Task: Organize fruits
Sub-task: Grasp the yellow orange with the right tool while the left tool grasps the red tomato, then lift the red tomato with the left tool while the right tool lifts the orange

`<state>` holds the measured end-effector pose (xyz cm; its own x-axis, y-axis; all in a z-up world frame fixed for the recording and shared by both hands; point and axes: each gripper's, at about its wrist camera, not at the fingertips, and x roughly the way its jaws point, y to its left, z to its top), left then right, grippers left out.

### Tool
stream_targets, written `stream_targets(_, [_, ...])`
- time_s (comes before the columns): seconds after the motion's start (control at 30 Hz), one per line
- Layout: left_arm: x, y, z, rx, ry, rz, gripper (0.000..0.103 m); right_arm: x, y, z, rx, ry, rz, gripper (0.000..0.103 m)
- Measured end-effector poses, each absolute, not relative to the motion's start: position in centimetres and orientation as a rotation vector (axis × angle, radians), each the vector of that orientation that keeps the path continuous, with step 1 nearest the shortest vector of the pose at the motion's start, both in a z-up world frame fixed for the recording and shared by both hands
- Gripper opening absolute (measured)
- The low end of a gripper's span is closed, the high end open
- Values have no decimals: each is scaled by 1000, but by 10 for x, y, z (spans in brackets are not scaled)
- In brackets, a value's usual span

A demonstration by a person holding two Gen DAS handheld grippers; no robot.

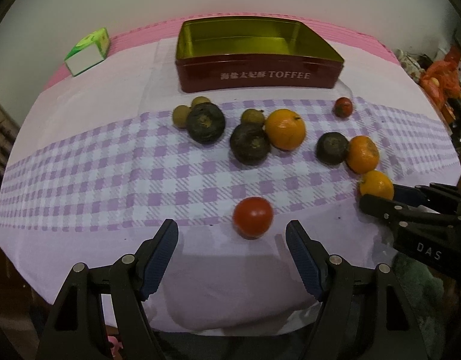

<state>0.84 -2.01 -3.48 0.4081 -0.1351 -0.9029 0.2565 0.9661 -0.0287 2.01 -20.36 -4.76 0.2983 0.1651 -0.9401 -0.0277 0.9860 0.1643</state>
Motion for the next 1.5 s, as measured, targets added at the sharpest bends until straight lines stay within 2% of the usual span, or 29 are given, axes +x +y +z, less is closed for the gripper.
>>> stream_targets(0.23, [17,-28,-42,123,1161,-270,74,21,-205,-48,132,1264,132,37])
stream_targets(0.73, [32,-31,-58,149,1216,-259,48,22,-203,-51,126,1265,131,37])
stream_targets(0.8, [33,-33,-58,149,1212,-264,38,23,-203,-51,125,1265,132,37])
stream_targets(0.87, [35,-33,-58,149,1209,-260,32,23,-203,-51,124,1265,132,37])
stream_targets(1.5, [35,-27,-57,131,1213,-245,33,23,-202,-51,128,1263,133,37])
